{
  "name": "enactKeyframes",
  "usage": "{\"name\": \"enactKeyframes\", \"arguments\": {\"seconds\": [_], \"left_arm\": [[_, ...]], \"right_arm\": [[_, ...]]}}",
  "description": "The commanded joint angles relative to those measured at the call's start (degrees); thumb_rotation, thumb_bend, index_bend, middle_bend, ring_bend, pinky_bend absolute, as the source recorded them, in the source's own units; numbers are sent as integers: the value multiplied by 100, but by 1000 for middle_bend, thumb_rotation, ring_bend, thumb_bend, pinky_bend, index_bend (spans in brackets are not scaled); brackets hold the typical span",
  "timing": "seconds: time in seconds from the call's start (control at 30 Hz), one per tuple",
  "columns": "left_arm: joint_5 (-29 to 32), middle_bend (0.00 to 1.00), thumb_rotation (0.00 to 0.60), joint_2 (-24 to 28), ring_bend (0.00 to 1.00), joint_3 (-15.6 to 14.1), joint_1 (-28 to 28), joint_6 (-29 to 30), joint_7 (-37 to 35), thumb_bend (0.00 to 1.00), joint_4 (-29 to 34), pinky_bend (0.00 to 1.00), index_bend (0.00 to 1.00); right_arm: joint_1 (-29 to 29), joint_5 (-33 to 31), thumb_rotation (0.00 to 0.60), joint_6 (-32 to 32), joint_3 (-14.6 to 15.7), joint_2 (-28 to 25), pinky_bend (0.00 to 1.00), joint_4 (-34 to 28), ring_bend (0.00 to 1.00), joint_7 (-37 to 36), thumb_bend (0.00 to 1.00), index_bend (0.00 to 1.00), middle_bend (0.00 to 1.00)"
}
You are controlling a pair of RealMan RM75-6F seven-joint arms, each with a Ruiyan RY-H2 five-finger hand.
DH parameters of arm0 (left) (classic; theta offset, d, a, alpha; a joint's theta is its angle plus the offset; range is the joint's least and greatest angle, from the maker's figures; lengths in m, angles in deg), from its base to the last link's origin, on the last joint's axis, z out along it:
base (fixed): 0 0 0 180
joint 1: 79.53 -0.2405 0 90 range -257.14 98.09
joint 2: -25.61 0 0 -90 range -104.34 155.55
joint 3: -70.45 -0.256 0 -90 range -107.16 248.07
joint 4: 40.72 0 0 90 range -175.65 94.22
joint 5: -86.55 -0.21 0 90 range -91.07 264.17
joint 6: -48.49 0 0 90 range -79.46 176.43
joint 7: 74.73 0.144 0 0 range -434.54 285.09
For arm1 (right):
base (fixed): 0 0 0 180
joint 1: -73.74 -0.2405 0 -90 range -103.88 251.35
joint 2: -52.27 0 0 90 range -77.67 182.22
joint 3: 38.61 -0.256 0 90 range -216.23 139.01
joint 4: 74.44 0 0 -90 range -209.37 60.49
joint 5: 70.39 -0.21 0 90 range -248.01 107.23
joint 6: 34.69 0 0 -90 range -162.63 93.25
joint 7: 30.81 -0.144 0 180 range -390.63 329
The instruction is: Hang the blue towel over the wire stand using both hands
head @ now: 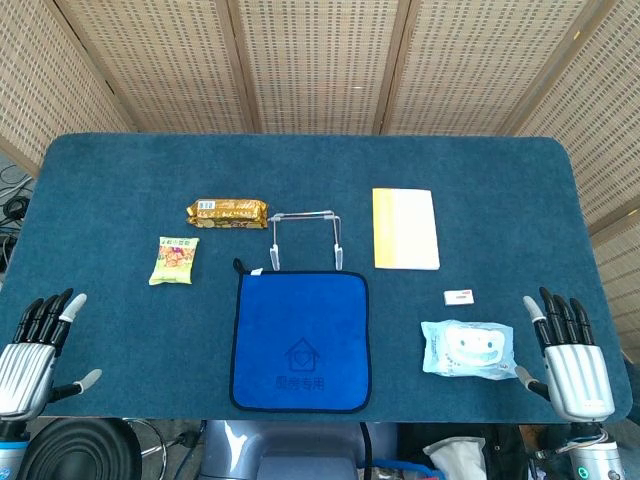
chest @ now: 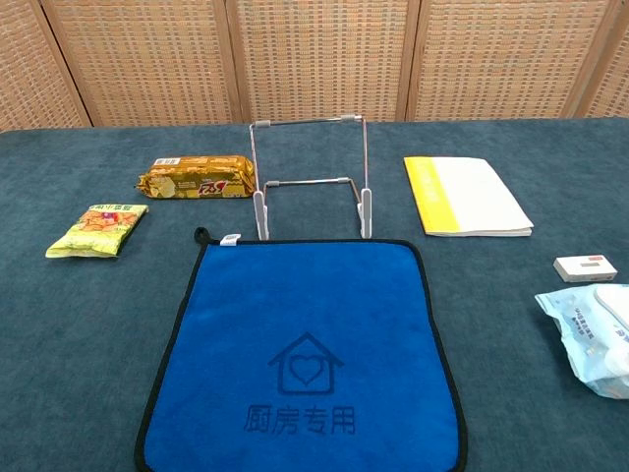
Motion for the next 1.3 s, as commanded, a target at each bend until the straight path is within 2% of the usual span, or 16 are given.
{"name": "enactKeyframes", "arguments": {"seconds": [0.03,0.33,0.47,0.63,0.7,0.83,1.07,1.3], "left_arm": [[-1,0,600,0,0,-5,-2,-2,-3,0,0,0,0],[8,0,600,-25,0,-9,5,-28,43,0,4,0,0],[76,0,600,-66,0,7,43,-124,108,0,-11,0,0],[247,0,600,-131,0,73,95,-243,212,0,-21,0,0],[387,0,600,-176,0,123,131,-330,237,0,-44,0,0],[526,0,600,-195,0,176,170,-408,223,0,-66,0,0],[611,0,600,-201,0,196,205,-468,188,0,-93,0,0],[655,0,600,-213,0,216,220,-471,161,0,-122,0,0]], "right_arm": [[1,4,600,-32,-9,12,0,14,0,11,0,0,0],[-125,152,600,-318,29,57,0,38,0,-66,0,0,0],[-626,527,600,-934,-11,20,0,43,0,-152,0,4,0],[-1591,862,600,-1960,-328,189,0,120,0,-281,0,60,0],[-1980,733,600,-2388,-549,481,0,342,0,-225,0,88,0],[-2327,705,600,-2725,-631,866,0,718,0,-59,0,139,2],[-2769,738,600,-3209,-494,1442,0,1474,0,-200,0,150,11],[-2994,1105,600,-3008,-314,1864,4,2160,0,-464,0,187,38]]}}
